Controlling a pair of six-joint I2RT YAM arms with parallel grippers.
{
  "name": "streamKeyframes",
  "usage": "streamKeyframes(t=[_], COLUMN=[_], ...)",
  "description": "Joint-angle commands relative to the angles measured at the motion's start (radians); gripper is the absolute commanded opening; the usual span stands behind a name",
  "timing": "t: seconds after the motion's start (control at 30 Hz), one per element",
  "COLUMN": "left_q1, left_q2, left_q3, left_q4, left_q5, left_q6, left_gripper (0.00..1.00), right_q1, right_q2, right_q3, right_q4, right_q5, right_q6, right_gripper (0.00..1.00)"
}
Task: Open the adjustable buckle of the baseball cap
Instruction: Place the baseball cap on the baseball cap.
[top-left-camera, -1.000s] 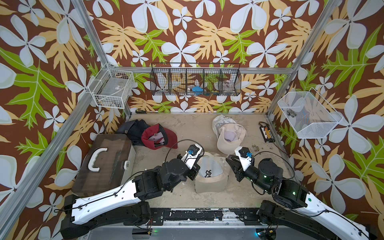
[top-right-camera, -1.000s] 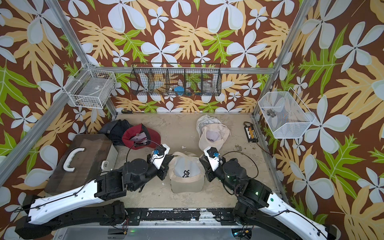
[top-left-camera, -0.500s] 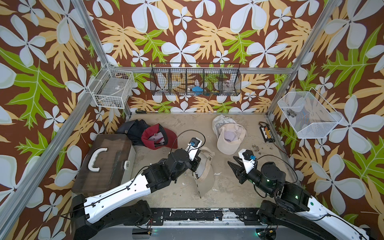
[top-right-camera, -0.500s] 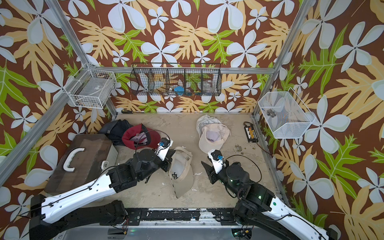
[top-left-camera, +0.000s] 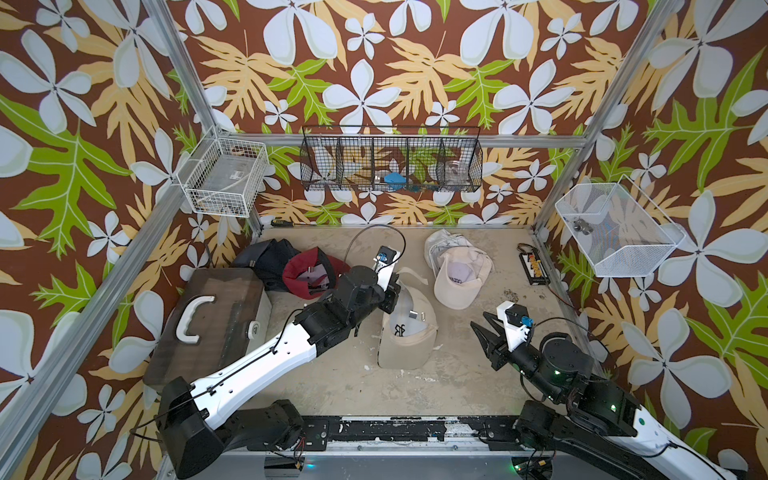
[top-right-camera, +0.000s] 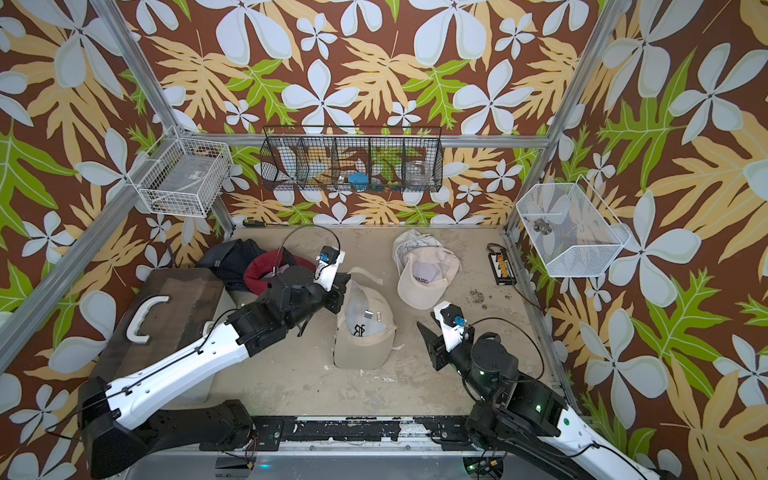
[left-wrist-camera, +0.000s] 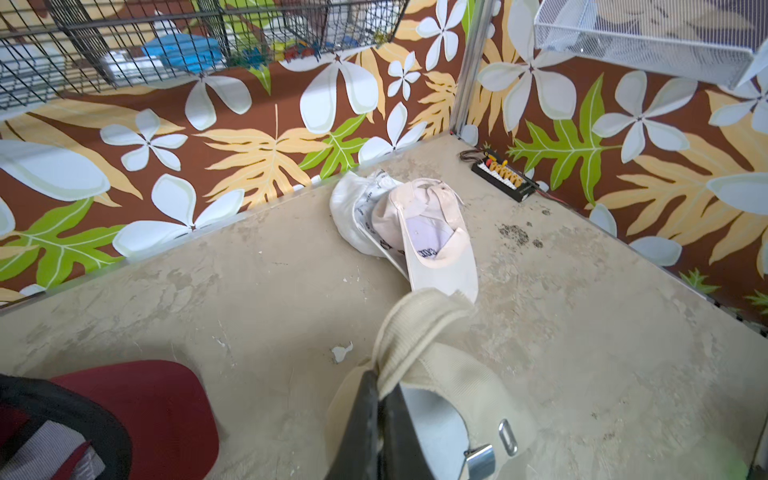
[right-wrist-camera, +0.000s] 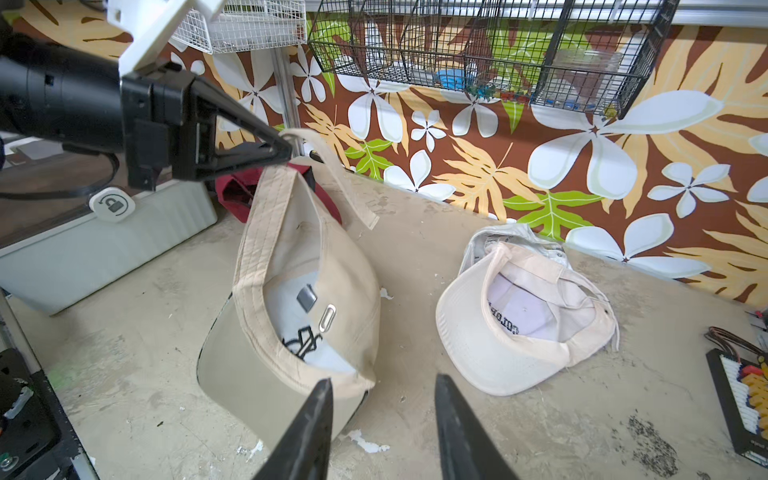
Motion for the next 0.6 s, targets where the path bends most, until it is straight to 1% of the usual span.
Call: streamKeyframes(t=[0.0, 0.13, 0.43, 0.57], left_q1=[0.05, 0.12, 0.183, 0.238], left_q2=[0.023, 0.059, 0.092, 0.102], left_q3=[0.06, 0.132, 0.219, 0.239], left_q4=[0.015, -0.002, -0.025, -0.024], left_q5=[0.039, 0.078, 0.084, 0.118], left_q6=[0.033, 0.039, 0.062, 0.05], left_gripper=[0.0, 0.0, 0.0, 0.0], right_q1=[0.001, 0.001, 0.001, 0.001], right_q2=[-0.023, -0.04, -0.008, -0.005], right_q3=[-0.004, -0.011, -0.007, -0.005], right_q4=[-0.021, -0.018, -0.021, -0.022], right_q5=[-0.009, -0.013, -0.014, -0.007], right_q6=[0.004, 0.016, 0.021, 0.024], right_gripper=[0.43, 0.43, 0.43, 0.43])
